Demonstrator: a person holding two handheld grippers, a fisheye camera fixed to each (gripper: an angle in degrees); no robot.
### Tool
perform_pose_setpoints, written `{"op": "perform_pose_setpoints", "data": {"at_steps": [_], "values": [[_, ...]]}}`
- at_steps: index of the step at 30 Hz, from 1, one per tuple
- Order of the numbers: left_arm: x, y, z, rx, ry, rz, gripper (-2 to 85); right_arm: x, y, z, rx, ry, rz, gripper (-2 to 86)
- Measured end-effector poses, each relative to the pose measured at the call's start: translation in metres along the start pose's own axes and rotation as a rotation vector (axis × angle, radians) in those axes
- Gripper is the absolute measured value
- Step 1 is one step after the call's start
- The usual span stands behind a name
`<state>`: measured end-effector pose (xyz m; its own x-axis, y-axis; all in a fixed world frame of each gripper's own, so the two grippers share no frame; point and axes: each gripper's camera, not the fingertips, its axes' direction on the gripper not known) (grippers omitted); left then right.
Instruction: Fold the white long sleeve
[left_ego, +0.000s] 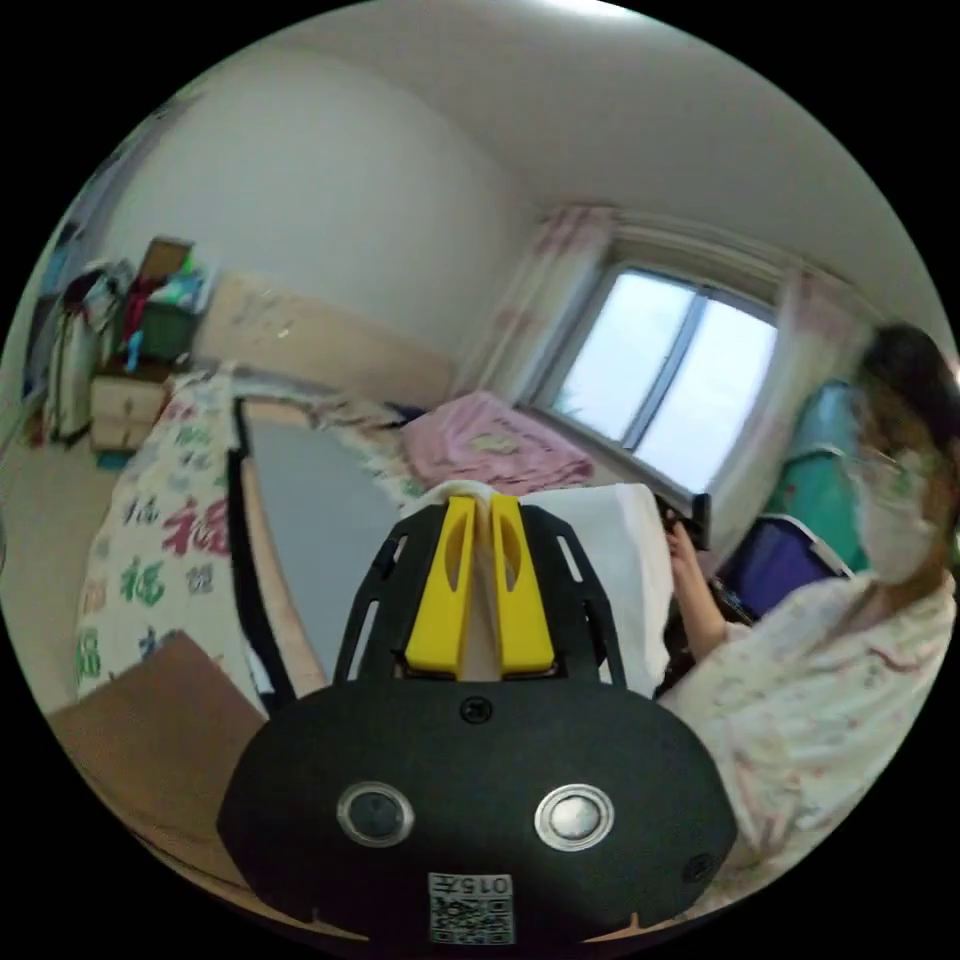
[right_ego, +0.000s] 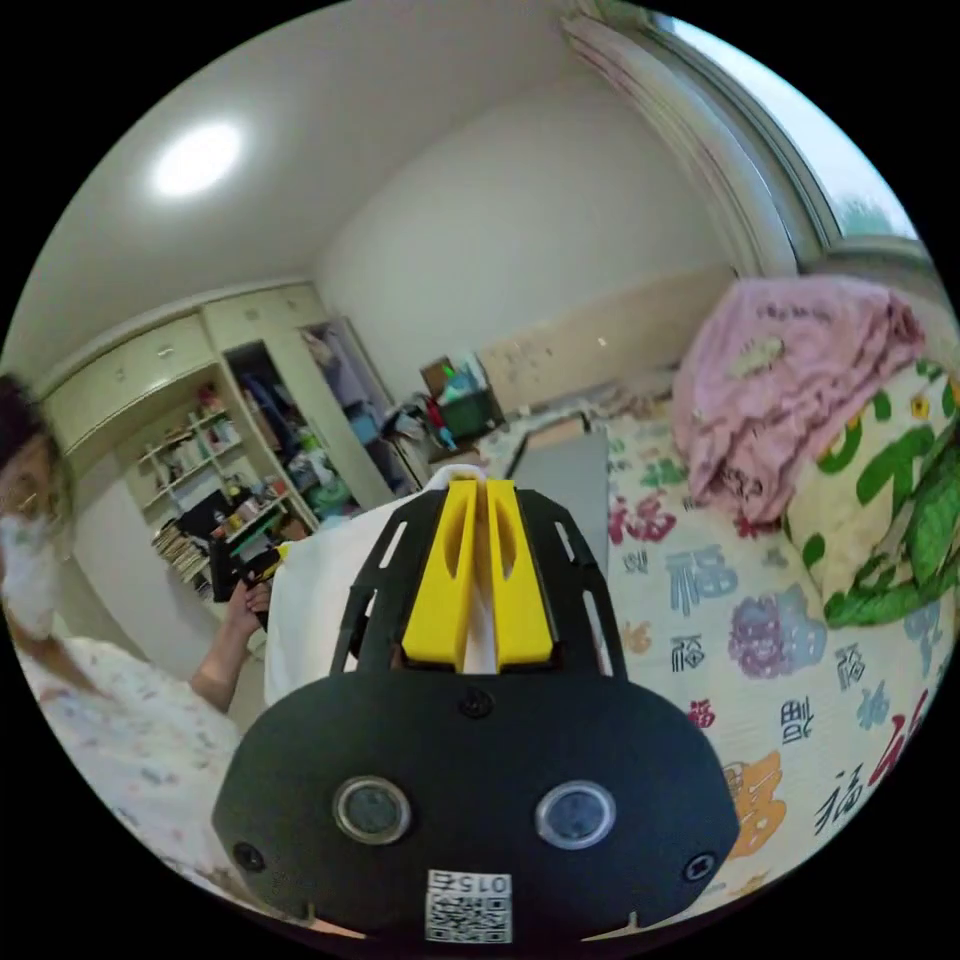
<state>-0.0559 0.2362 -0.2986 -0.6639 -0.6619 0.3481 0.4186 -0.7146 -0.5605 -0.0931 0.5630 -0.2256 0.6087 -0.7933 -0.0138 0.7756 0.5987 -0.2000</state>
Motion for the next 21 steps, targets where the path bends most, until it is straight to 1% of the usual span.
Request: {"op": "perform_pose_setpoints", "data": {"at_steps": [1,2,3,5,7,9,10,11,12,14,16,19,20,21], "values": [[-0.009,0.001,0.016,-0.025,-0.046,-0.047,2.9,0.017,-0.001,0.028,-0.056,0.093,0.065,3.8],[-0.02,0.006,0.036,-0.076,-0.141,-0.122,4.7,0.024,0.001,0.042,-0.085,0.149,0.074,4.7],[-0.019,0.012,0.04,-0.074,-0.199,-0.141,6.1,0.025,0.004,0.044,-0.085,0.153,0.062,5.0],[-0.003,0.025,0.03,-0.029,-0.2,-0.08,7.1,0.031,0.026,0.043,-0.077,0.157,-0.005,7.2],[0.01,0.038,0.02,-0.086,-0.221,-0.054,7.3,0.047,0.048,0.045,-0.136,0.174,0.003,8.9],[0.025,0.058,0.021,-0.276,-0.221,-0.051,7.4,0.074,0.076,0.052,-0.236,0.171,0.086,9.0],[0.029,0.064,0.023,-0.329,-0.212,-0.056,7.5,0.092,0.096,0.058,-0.313,0.174,0.149,8.9],[0.039,0.075,0.03,-0.428,-0.194,-0.066,7.7,0.107,0.116,0.063,-0.385,0.184,0.212,9.0],[0.054,0.085,0.038,-0.505,-0.174,-0.054,7.8,0.113,0.126,0.066,-0.414,0.191,0.243,9.1],[0.081,0.099,0.049,-0.576,-0.178,-0.027,8.0,0.129,0.158,0.071,-0.471,0.208,0.329,10.3],[0.107,0.113,0.06,-0.614,-0.201,-0.014,8.1,0.135,0.174,0.076,-0.496,0.218,0.366,10.7],[0.142,0.14,0.082,-0.668,-0.282,-0.037,8.2,0.146,0.188,0.087,-0.551,0.237,0.403,11.2],[0.154,0.147,0.087,-0.644,-0.364,-0.043,8.7,0.15,0.191,0.093,-0.574,0.23,0.406,11.4],[0.171,0.148,0.091,-0.604,-0.482,0.028,9.1,0.151,0.191,0.095,-0.584,0.227,0.408,11.4]]}}
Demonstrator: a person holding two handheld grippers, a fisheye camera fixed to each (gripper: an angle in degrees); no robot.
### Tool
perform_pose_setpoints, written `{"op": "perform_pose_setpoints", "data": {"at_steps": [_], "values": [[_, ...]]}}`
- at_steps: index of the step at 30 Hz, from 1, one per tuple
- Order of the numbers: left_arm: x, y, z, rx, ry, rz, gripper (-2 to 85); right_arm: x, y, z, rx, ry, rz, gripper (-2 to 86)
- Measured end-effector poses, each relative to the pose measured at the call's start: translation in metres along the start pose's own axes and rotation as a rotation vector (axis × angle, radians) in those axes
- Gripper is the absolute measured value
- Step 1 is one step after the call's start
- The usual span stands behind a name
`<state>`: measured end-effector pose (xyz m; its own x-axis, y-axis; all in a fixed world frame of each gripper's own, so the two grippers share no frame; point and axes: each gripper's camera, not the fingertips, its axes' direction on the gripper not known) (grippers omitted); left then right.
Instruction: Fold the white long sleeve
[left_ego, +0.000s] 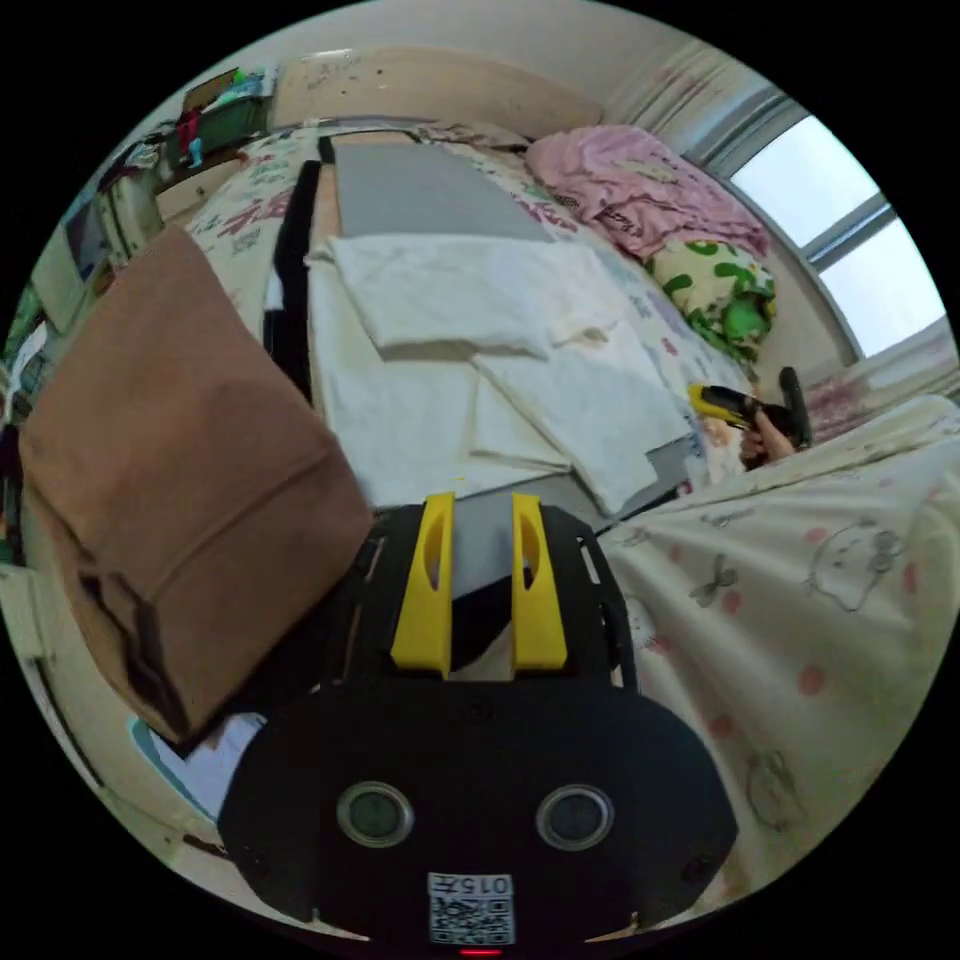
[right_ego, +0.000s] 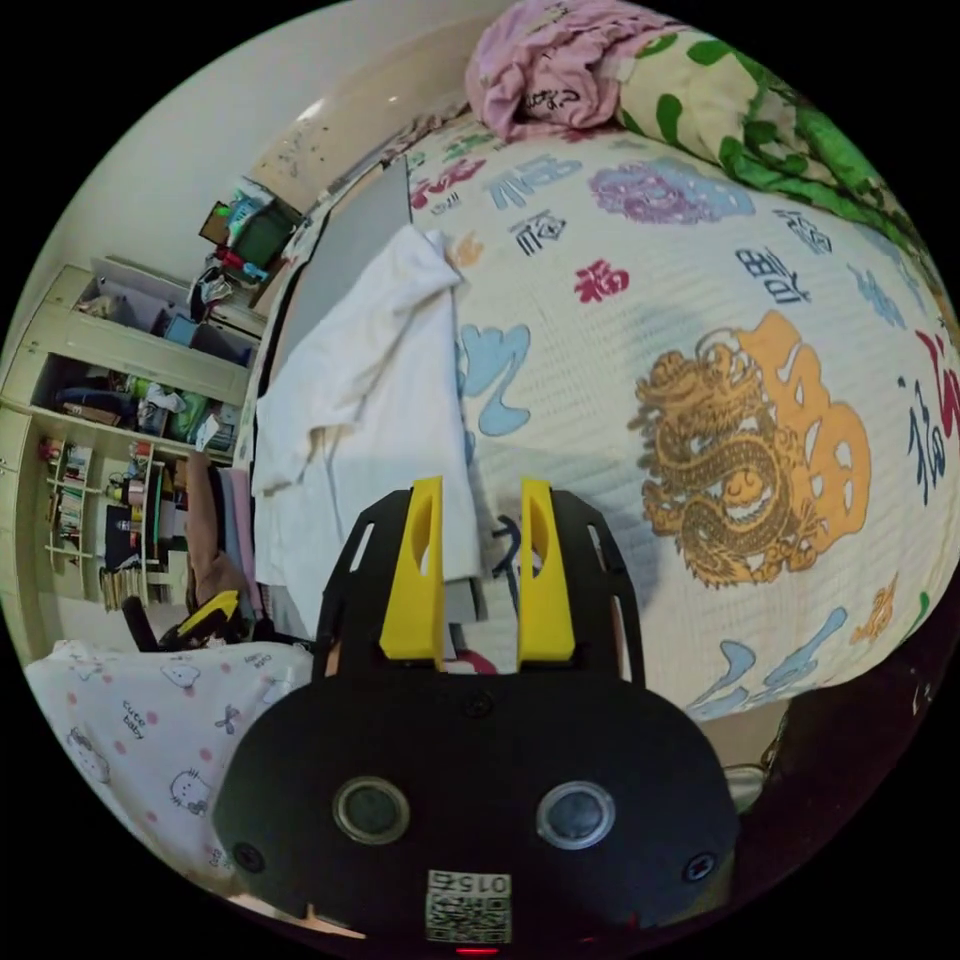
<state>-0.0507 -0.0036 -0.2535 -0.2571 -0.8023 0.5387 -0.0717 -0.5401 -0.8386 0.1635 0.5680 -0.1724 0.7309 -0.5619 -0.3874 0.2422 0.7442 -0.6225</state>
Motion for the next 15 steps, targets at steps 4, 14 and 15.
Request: {"op": "perform_pose_setpoints", "data": {"at_steps": [4,14,15], "values": [[0.048,-0.031,0.005,0.088,-0.384,0.127,9.7,0.002,-0.012,0.014,-0.035,0.002,0.006,11.5],[0.02,-0.14,0.053,-0.271,-0.312,-0.044,10.8,-0.018,-0.02,0.029,-0.037,0.01,-0.048,10.8],[0.025,-0.147,0.055,-0.306,-0.328,-0.01,11.0,-0.018,-0.02,0.03,-0.034,0.013,-0.049,10.7]]}}
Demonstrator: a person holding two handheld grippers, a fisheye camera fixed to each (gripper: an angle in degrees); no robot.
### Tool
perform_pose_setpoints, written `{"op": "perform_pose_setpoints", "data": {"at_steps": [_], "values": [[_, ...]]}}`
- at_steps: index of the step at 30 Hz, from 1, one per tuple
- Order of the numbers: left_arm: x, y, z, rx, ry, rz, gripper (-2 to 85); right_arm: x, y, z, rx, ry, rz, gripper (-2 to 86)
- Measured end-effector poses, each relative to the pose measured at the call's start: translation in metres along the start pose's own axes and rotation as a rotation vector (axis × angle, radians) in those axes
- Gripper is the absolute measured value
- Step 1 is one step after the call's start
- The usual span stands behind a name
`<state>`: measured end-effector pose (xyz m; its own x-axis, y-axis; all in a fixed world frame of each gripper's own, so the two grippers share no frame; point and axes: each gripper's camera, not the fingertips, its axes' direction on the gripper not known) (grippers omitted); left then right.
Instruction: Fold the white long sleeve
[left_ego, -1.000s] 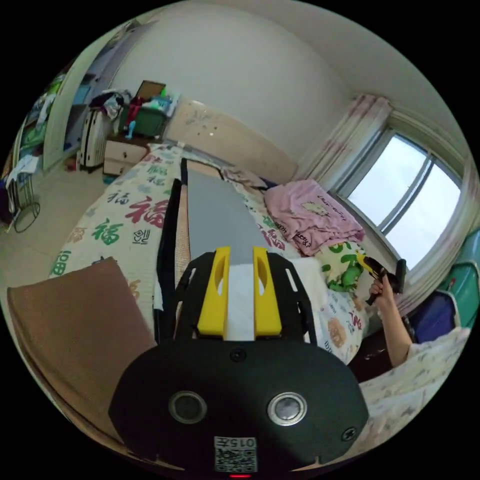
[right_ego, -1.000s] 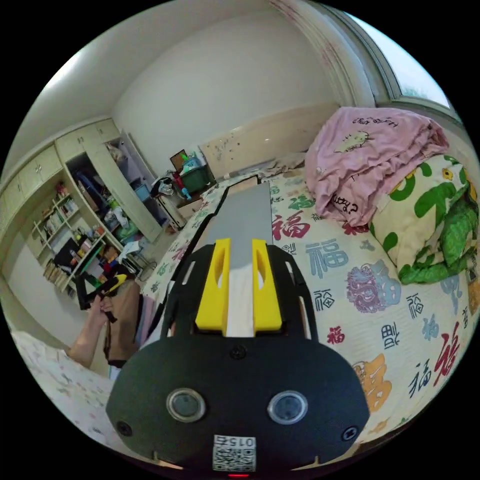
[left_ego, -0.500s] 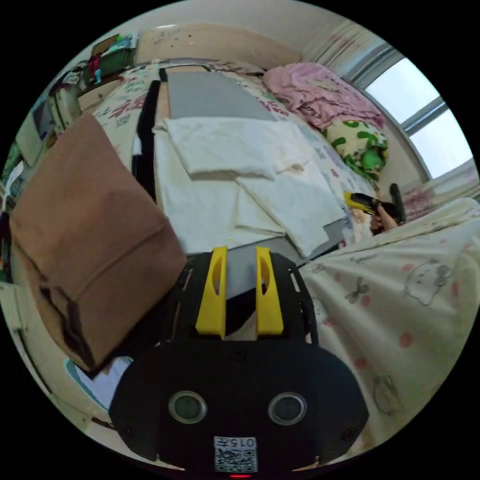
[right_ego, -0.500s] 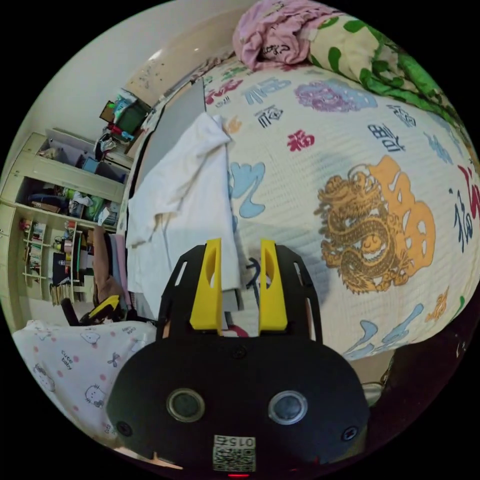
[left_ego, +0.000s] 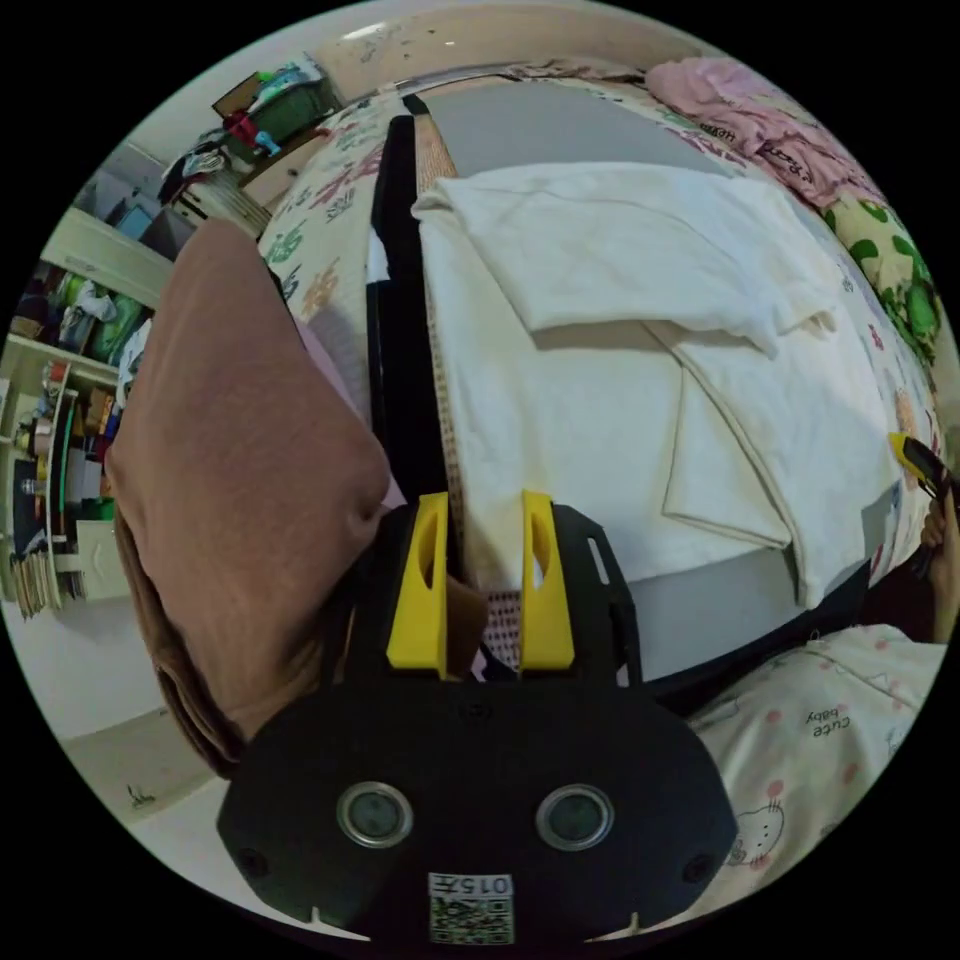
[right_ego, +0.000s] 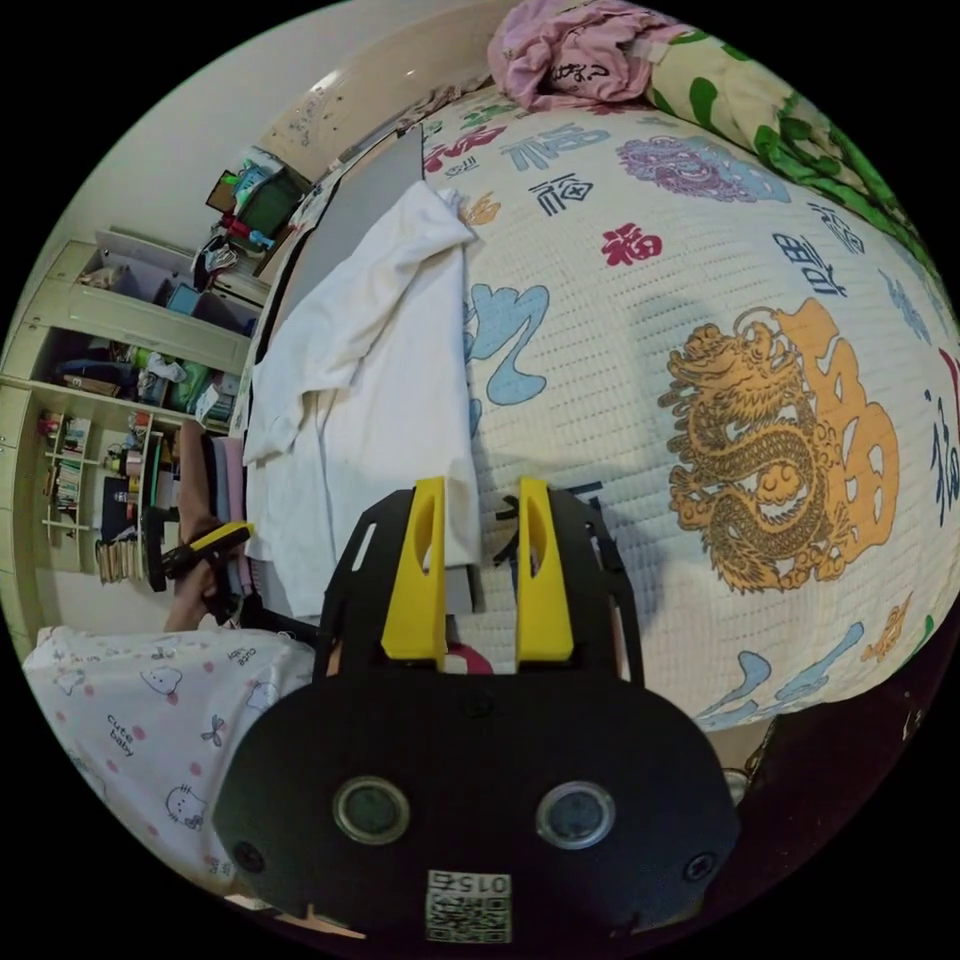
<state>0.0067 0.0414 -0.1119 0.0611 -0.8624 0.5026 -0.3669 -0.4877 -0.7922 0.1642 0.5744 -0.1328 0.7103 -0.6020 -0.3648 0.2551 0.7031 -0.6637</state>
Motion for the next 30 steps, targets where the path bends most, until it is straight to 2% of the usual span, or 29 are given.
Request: {"op": "perform_pose_setpoints", "data": {"at_steps": [6,13,18,24,28,30], "values": [[-0.008,-0.04,-0.009,-0.148,0.145,0.045,8.4,-0.013,-0.002,0.007,-0.057,-0.097,-0.065,8.5],[0.004,-0.062,-0.019,-0.158,0.165,0.153,2.0,-0.037,0.011,0.008,-0.039,-0.082,-0.087,2.3],[0.012,-0.062,-0.033,-0.205,0.127,0.244,0.6,-0.063,0.023,0.001,-0.056,-0.001,-0.113,0.9],[0.029,-0.034,-0.032,-0.275,0.115,0.353,1.0,-0.098,0.047,0.015,-0.228,0.142,-0.192,1.4],[0.026,-0.024,-0.041,-0.243,0.101,0.362,1.9,-0.111,0.054,0.023,-0.341,0.191,-0.218,4.4],[0.01,-0.021,-0.064,-0.187,0.155,0.376,2.8,-0.122,0.054,0.011,-0.29,0.262,-0.245,5.6]]}}
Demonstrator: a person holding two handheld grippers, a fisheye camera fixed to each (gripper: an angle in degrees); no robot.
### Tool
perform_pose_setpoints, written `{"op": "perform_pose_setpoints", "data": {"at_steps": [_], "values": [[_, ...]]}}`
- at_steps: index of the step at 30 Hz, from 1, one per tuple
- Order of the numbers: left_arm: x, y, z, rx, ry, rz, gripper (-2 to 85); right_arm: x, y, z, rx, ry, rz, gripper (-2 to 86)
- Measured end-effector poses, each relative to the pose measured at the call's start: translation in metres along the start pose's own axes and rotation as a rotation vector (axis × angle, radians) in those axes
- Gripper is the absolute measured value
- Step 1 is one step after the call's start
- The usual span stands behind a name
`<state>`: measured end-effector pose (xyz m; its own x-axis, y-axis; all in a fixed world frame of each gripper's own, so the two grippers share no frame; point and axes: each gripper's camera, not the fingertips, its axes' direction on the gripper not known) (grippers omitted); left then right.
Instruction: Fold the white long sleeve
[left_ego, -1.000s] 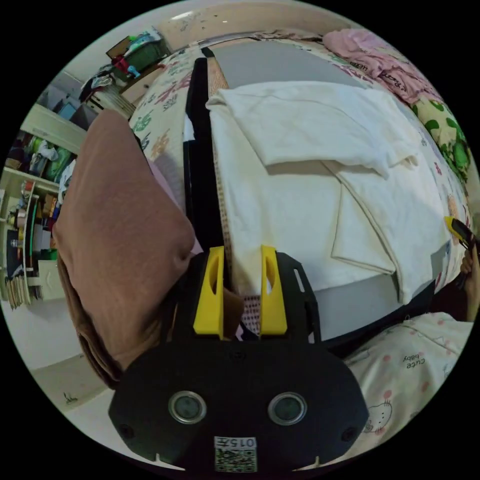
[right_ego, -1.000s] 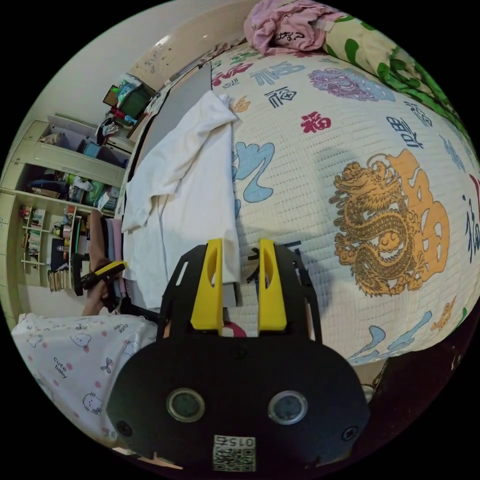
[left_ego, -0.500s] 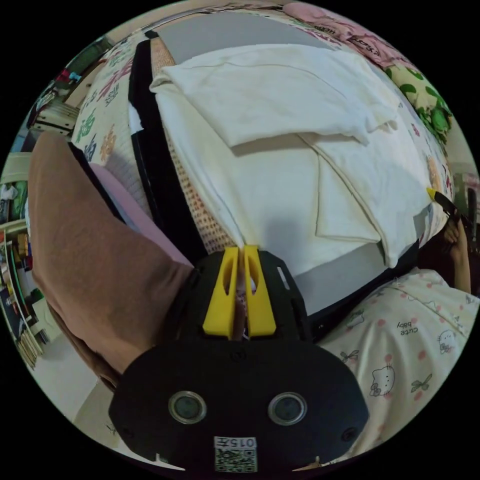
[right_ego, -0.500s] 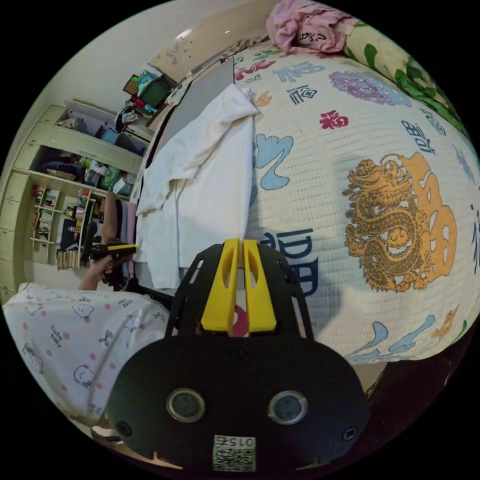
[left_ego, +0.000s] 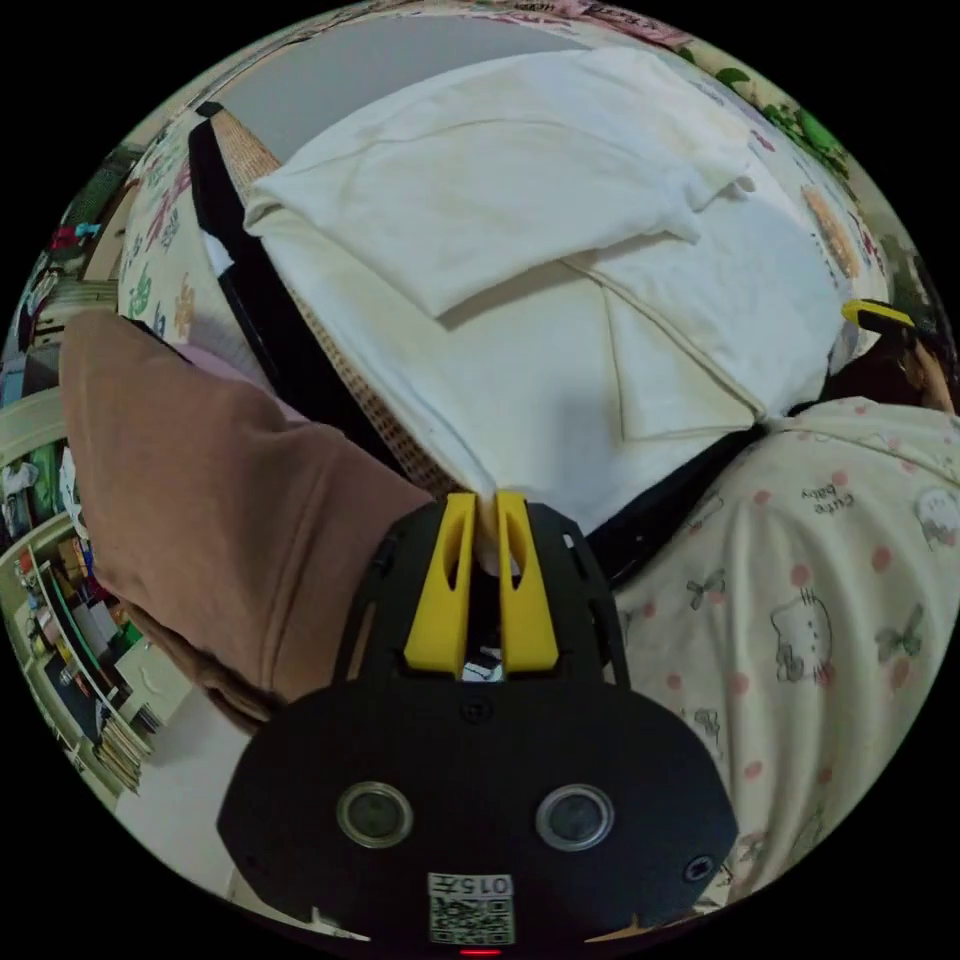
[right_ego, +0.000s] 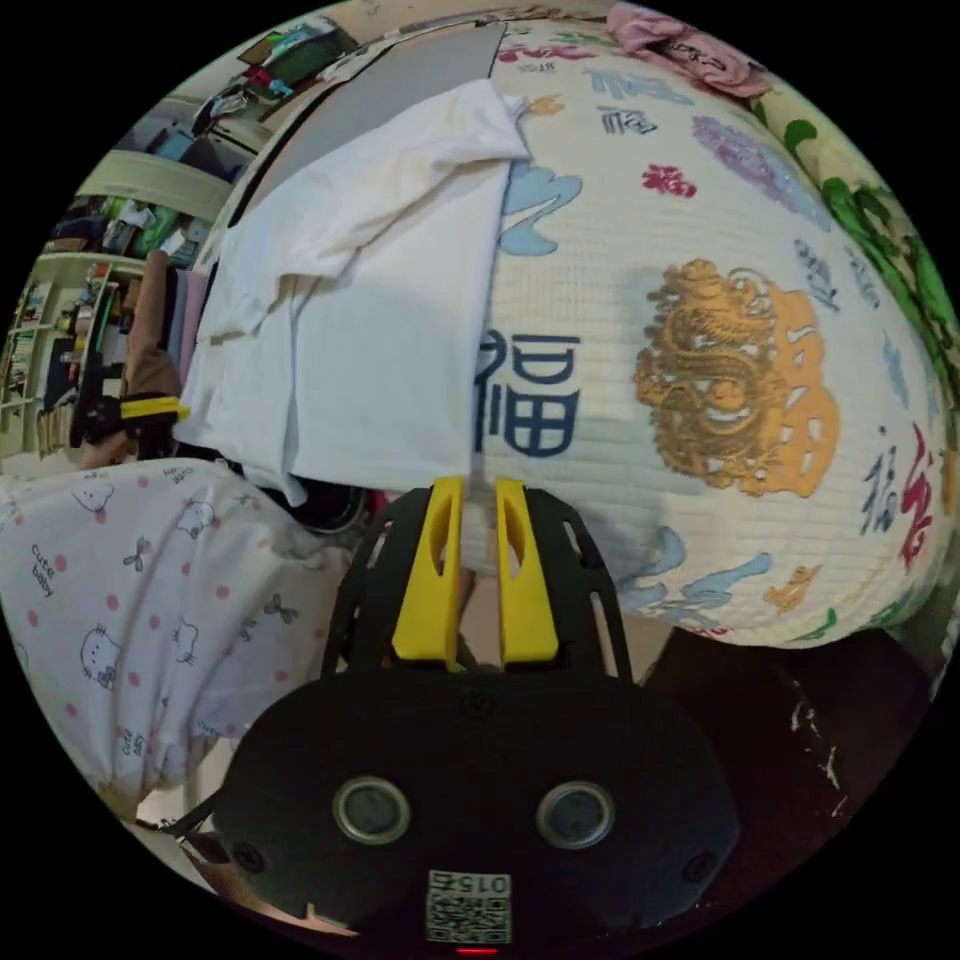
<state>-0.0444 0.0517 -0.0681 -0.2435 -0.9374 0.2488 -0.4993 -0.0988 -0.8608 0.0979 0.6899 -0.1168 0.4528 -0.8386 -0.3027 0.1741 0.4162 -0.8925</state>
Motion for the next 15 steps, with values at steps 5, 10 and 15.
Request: {"op": "perform_pose_setpoints", "data": {"at_steps": [5,10,15], "values": [[-0.002,0.018,-0.062,0.315,-0.113,0.143,5.6,-0.084,-0.016,-0.048,0.281,0.176,-0.402,7.2],[0.027,0.0,-0.072,0.497,-0.192,0.393,7.5,-0.175,-0.05,-0.024,0.288,0.345,-0.805,9.5],[0.04,-0.038,-0.009,0.408,-0.115,0.537,7.8,-0.217,-0.087,0.014,0.173,0.434,-0.984,10.8]]}}
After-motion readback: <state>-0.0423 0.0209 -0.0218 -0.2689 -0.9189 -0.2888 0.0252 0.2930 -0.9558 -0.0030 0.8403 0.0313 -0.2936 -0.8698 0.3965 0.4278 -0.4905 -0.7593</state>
